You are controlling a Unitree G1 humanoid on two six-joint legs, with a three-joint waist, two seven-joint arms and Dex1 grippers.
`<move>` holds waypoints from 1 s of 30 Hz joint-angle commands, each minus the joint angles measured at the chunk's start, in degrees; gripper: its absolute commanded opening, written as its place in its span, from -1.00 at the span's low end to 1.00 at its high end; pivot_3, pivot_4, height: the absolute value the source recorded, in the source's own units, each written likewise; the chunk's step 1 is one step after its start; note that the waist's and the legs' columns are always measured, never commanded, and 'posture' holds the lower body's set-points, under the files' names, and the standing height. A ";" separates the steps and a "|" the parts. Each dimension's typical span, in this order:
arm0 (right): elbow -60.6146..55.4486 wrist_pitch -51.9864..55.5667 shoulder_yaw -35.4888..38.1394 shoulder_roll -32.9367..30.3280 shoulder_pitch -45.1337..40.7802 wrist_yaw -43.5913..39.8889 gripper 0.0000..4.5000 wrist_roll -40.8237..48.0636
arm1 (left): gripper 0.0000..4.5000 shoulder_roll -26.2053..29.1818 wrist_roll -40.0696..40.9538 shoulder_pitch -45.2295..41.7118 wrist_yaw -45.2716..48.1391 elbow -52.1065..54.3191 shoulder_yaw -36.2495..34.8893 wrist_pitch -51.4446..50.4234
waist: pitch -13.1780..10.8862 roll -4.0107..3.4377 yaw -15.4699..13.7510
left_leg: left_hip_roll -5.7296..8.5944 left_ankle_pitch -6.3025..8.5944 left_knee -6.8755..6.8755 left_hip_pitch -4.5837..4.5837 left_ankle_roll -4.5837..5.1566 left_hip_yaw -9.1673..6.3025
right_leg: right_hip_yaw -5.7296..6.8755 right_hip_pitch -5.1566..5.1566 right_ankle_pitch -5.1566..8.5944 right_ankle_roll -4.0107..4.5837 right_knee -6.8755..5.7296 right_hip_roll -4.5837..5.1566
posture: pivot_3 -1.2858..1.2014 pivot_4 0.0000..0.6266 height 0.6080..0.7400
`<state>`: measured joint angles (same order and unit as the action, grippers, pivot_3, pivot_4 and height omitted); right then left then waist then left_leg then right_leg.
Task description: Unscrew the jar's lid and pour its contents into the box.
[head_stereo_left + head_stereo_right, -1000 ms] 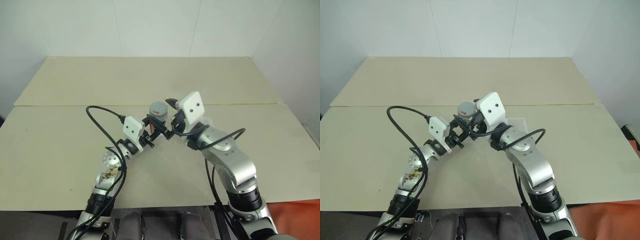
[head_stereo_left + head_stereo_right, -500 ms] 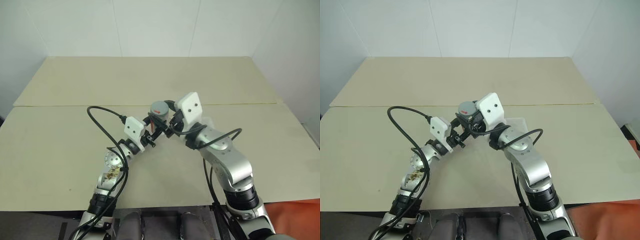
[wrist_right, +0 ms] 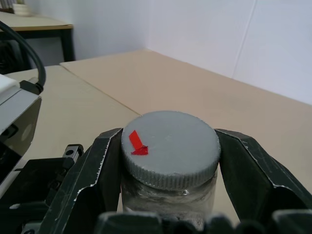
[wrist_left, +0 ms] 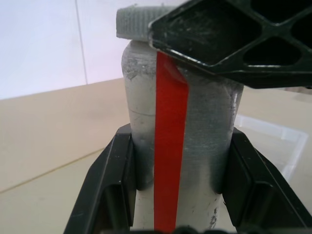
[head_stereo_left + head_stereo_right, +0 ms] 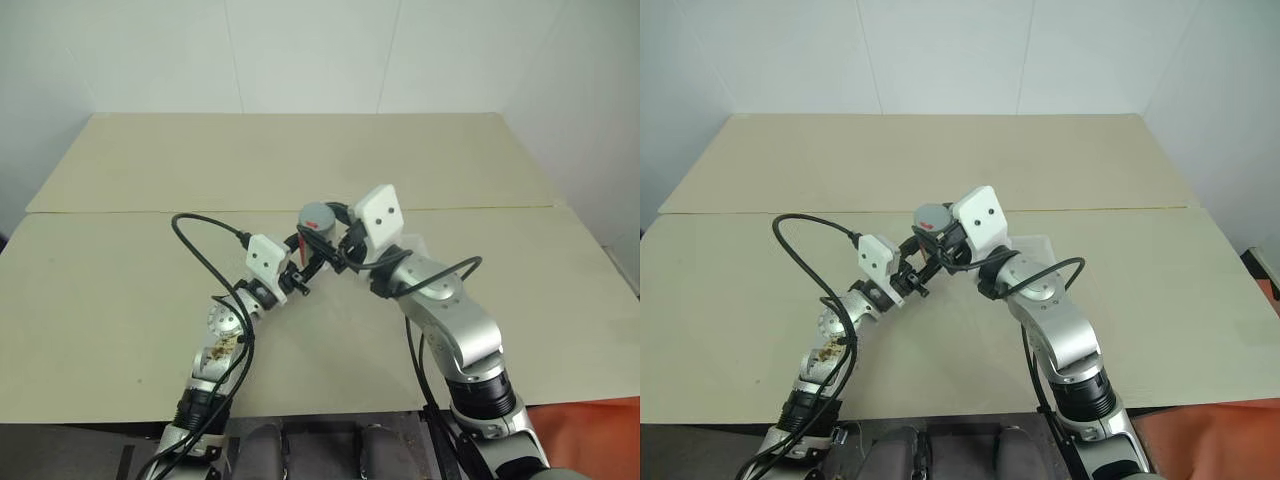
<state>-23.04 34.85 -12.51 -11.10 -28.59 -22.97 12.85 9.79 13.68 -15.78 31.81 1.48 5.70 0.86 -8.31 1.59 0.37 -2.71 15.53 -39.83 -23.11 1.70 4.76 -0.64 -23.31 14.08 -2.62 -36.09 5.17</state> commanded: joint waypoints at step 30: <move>22.67 -21.75 2.10 -17.00 -10.35 -59.31 0.25 14.45 | -0.13 4.35 7.99 2.70 16.94 11.83 5.54 -2.99 | -0.01 -0.01 0.06 | -0.02 0.01 0.01 0.10 0.01 0.02 | -0.04 0.06 0.00 0.00 0.00 -0.02 | 0.03 -0.52 1.00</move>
<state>-0.70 15.87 -7.72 -28.89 -37.99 -78.09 27.14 15.02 20.35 -10.98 48.40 9.94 10.31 -2.77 -8.32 1.57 0.43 -2.73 15.53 -39.81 -23.01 1.71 4.78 -0.68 -23.25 14.08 -2.62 -36.08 5.15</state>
